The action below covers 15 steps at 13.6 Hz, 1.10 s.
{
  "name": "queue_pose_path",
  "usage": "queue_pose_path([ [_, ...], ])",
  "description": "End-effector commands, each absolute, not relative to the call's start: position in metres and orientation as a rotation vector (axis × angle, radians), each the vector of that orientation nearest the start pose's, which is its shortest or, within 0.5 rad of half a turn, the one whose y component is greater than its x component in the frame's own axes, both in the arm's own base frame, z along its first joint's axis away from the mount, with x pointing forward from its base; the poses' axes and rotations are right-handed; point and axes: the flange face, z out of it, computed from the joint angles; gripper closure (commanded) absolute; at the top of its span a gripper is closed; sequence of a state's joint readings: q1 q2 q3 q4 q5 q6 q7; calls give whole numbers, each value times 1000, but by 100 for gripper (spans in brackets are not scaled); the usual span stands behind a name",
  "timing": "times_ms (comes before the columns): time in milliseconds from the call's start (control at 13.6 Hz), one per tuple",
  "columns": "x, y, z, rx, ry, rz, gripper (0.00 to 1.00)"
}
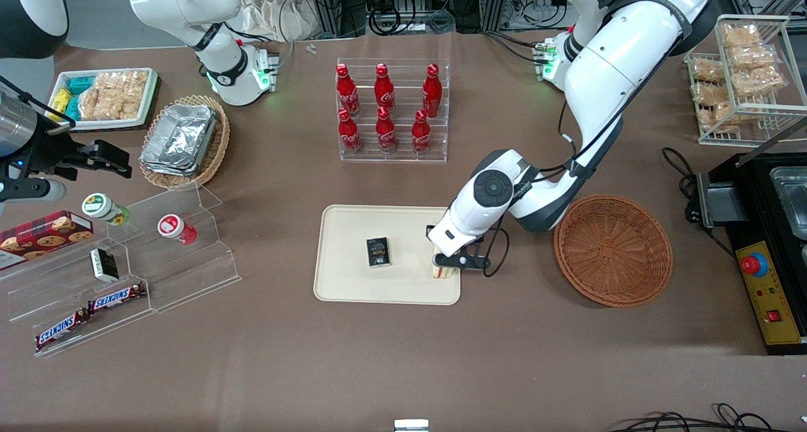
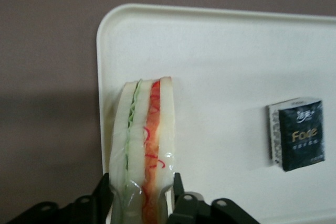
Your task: Place sandwich from basket to tray
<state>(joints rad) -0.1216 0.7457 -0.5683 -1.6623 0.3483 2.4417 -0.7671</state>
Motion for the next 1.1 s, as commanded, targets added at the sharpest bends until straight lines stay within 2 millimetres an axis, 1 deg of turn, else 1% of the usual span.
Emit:
queue_pose_path([
  [0,584,-386,304,-3333,-162,-211,0],
  [74,590,-371,329,-3303,-206,-241,0],
  [147,592,-357,353,-3264,-234,-226,0],
  [221,591,-347,377,-3239,-260,-205,0],
  [294,588,-337,397,-3225,-259,-175,0],
  [441,571,-322,437,-3197,-143,-65,0],
  [515,566,-306,459,-3192,-106,-1,0],
  [588,565,-278,481,-3189,-87,56,0],
  [662,559,-263,506,-3190,-26,95,0],
  [735,559,-238,522,-3166,7,150,0],
  [809,565,-199,537,-3141,-23,189,0],
  [882,563,-175,550,-3124,-1,208,0],
  [1029,556,-109,582,-3146,-22,177,0],
])
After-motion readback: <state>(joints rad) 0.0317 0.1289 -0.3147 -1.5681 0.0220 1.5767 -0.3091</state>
